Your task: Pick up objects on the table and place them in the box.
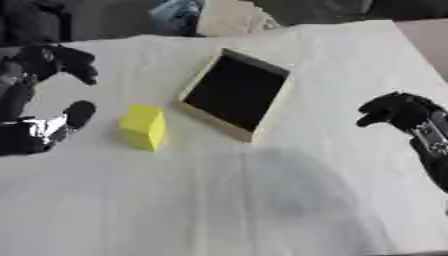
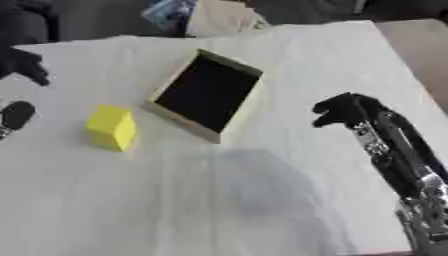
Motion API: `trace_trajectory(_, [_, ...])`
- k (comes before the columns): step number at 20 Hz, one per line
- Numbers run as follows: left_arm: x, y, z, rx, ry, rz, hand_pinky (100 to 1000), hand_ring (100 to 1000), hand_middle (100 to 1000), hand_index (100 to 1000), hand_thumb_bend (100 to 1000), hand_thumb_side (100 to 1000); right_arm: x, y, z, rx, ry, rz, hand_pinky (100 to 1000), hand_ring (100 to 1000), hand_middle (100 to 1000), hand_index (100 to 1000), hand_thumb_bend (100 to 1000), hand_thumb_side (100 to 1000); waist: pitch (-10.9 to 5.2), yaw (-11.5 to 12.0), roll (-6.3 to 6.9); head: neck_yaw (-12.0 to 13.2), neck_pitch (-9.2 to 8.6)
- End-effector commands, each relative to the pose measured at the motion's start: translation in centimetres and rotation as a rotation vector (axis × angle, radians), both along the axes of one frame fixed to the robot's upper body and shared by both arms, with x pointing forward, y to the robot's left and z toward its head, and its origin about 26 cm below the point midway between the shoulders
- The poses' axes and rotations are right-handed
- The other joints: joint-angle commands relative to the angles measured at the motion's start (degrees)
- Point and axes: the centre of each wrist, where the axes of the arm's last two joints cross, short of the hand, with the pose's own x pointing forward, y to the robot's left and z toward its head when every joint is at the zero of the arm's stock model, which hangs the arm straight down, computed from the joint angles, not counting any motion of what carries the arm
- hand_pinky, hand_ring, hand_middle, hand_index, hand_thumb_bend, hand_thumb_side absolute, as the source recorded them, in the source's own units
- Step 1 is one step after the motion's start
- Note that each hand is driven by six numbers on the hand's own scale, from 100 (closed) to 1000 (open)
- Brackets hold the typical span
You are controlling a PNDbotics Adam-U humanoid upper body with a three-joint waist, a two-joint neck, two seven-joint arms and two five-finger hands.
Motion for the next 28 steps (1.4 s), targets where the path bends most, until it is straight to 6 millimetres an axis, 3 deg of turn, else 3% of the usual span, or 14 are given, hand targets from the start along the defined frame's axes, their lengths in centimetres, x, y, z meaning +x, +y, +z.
trace_trajectory(1, [-0.5,0.5,2.1,0.132,-0.05,0.005,803,670,641,808,529,563,-0.3,-0.4,0.8,-0.021,-0.024,-0.002,705,623,649,728,100,950,-1.21,-0.1,0.1,0.0,-0.67])
trace_trajectory(17, [0.2,0.4,6.8,0.63,-0.073,-0.053,815,724,702,843,781,547,-0.3,-0.3,0.6,-0.037,-0.013,0.011,705,623,649,728,100,954,-1.45,-1.3,0.63,-0.1,-0.8])
trace_trajectory(28, [2.7,0.0,6.4,0.831,0.003,-0.046,802,711,686,833,814,500,-0.3,-0.2,0.6,-0.044,-0.004,0.02,705,623,650,728,100,956,-1.85,-1.7,0.94,-0.5,-1.51])
